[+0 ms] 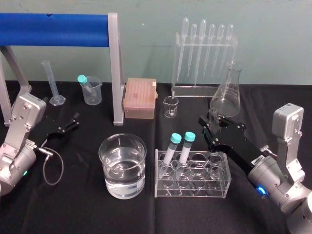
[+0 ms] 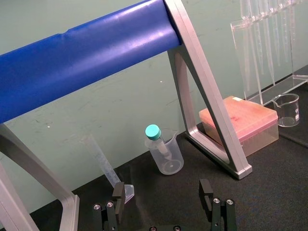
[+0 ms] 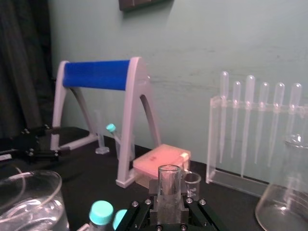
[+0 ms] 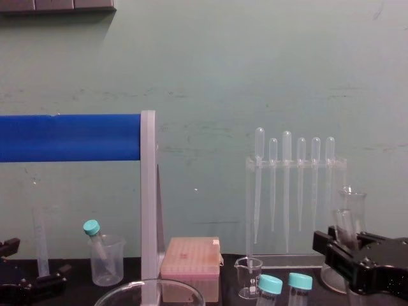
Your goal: Hold the test tube with one hand and immerse one end into the beaker, then return it to the test tube rack.
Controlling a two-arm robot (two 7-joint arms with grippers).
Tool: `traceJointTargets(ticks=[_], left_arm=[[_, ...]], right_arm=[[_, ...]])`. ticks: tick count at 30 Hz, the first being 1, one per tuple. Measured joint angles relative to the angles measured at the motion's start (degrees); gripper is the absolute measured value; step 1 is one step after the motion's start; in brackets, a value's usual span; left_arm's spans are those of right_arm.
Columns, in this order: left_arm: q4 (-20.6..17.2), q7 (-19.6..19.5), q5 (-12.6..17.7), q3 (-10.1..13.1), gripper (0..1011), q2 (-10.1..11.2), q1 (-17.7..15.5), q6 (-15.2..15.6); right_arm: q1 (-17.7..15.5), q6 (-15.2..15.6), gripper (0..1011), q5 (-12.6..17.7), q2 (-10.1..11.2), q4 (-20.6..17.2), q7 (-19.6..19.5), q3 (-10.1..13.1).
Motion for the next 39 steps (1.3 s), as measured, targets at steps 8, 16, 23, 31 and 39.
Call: traceJointTargets(ticks=[8,16,23,31,39], left_arm=[[0.0,0.0,0.0,0.0,1000,0.0,0.0,0.0],[0.0,0.0,0.0,0.0,1000,0.0,0.0,0.0],[0.0,0.0,0.0,0.0,1000,0.0,0.0,0.0],[0.0,0.0,0.0,0.0,1000,0.0,0.0,0.0],[0.0,0.0,0.0,0.0,1000,0.0,0.0,0.0]], right_arm=[[0.5,-1.8,223,2.4,0.2,-0.3,2.3,-0.7],[0.2,-3.7,222,3.3,1.3,-3.3,2.9,-0.8],[-0.5,-5.4,222,3.4,2.1,-6.1,2.8,0.0],[0.4,-8.7,222,1.7,2.8,-7.4,2.6,1.1],[1.8,-10.5,222,-0.5,2.7,-5.3,2.4,1.5]])
